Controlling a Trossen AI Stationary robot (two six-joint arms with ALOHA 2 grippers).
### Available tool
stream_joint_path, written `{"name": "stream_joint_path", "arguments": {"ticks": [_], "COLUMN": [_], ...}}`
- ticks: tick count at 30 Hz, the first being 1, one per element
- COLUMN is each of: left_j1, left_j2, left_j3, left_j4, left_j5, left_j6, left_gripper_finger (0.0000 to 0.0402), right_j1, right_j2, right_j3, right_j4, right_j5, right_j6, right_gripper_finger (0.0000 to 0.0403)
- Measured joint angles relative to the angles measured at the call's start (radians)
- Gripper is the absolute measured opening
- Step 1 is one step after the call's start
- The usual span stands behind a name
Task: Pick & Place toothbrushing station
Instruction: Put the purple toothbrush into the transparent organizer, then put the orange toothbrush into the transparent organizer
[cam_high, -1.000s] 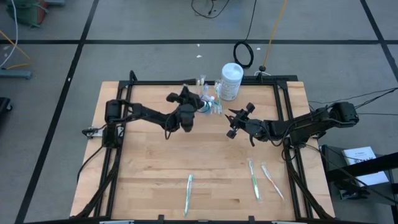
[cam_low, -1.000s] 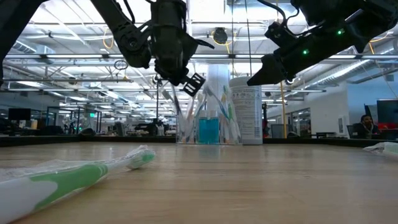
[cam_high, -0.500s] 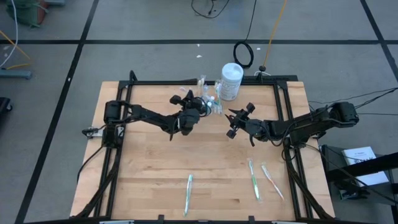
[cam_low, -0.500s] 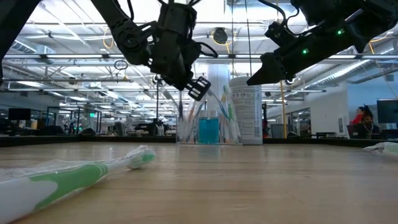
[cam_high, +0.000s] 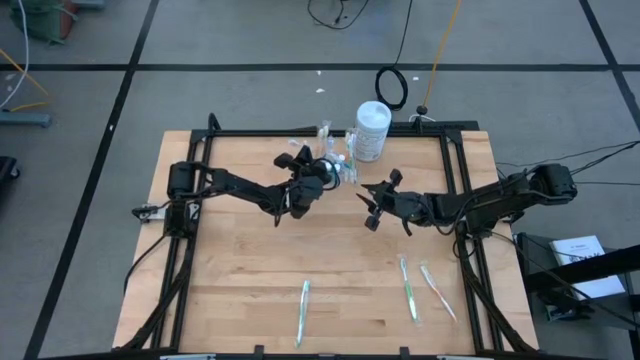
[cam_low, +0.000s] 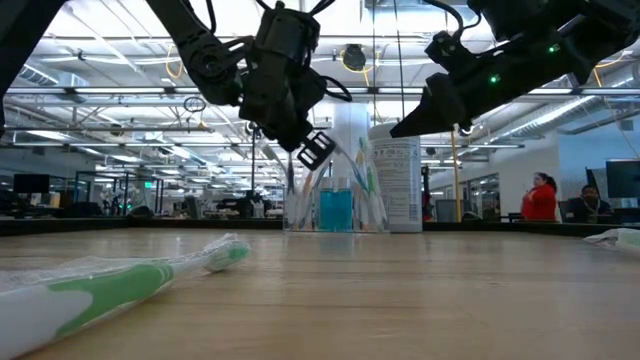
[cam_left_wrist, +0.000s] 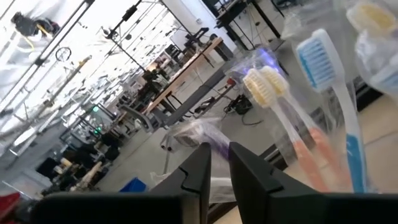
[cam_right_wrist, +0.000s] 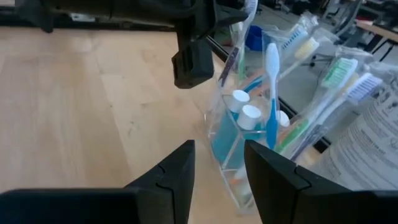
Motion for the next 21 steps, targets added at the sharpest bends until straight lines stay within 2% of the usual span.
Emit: {"name": "stream_joint_path", "arguments": {"ticks": [5,13,21], "left_j1": [0.000,-0.004,-0.040], "left_j2": [0.001,-0.011,-0.136], "left_j3": [0.000,-0.001,-0.001], "left_j4": [-0.002,-0.015,-0.072], "left_j5": [0.002,-0.008,-0.005], "left_j6": [0.028,0.128,0.148], "left_gripper_finger": [0.0078,0.0116,0.0129], "right_j1": [0.000,0.000,0.000], "right_j2": [0.000,0.001,-0.011], "right_j3": [0.000,0.000,0.000], "right_j4": [0.000,-0.023,-0.034], "right_j5": [0.000,0.000,-0.002], "right_j6": [0.034,0.079,0.075], "right_gripper_finger": [0.0142,0.0200,0.0212]}}
